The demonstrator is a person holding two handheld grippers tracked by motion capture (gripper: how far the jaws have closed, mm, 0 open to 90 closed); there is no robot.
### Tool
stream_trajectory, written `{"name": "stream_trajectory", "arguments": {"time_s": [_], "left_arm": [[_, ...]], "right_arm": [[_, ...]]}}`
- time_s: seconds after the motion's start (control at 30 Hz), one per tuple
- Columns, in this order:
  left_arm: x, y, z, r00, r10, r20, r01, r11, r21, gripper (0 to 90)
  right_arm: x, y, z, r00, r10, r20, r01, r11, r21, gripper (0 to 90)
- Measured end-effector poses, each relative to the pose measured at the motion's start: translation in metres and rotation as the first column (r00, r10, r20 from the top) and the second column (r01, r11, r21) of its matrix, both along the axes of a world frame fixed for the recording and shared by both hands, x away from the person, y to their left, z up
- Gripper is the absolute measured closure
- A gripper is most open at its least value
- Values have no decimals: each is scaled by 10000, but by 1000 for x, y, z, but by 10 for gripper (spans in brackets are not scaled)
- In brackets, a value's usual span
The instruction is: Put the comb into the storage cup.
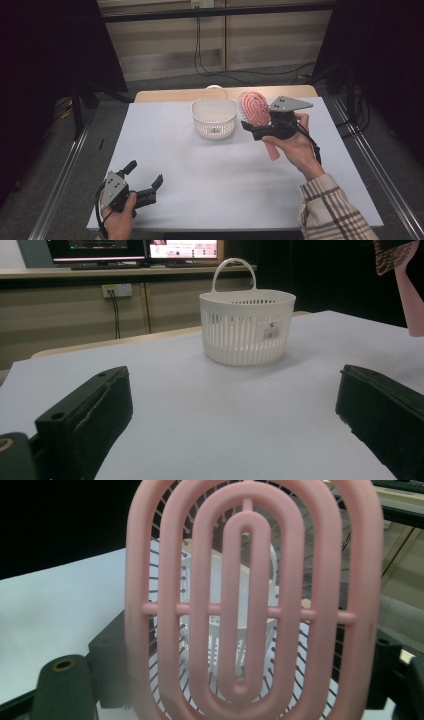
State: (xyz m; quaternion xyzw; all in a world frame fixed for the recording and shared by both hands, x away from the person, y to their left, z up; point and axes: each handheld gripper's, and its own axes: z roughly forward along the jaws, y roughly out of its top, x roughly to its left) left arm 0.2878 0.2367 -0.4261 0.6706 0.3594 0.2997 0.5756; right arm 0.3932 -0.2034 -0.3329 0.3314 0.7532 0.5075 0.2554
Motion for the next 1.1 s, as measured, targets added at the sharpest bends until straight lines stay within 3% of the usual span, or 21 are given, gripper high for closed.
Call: {"name": "stream_trajectory", "arguments": {"time_s": [0.47, 0.73, 1.1], "left_arm": [[0, 0, 0, 10000, 13, 29, -13, 10000, -37, 18], [0, 0, 0, 10000, 5, 32, -5, 10000, -17, 18], [0, 0, 0, 10000, -17, 21, 17, 10000, -19, 18]], "right_arm": [[6, 8, 7, 9985, -22, 551, -2, 9990, 446, 194], [12, 13, 12, 9981, -63, 618, 12, 9966, 825, 194], [23, 20, 7, 9977, -262, 633, 205, 9958, 897, 194]]}}
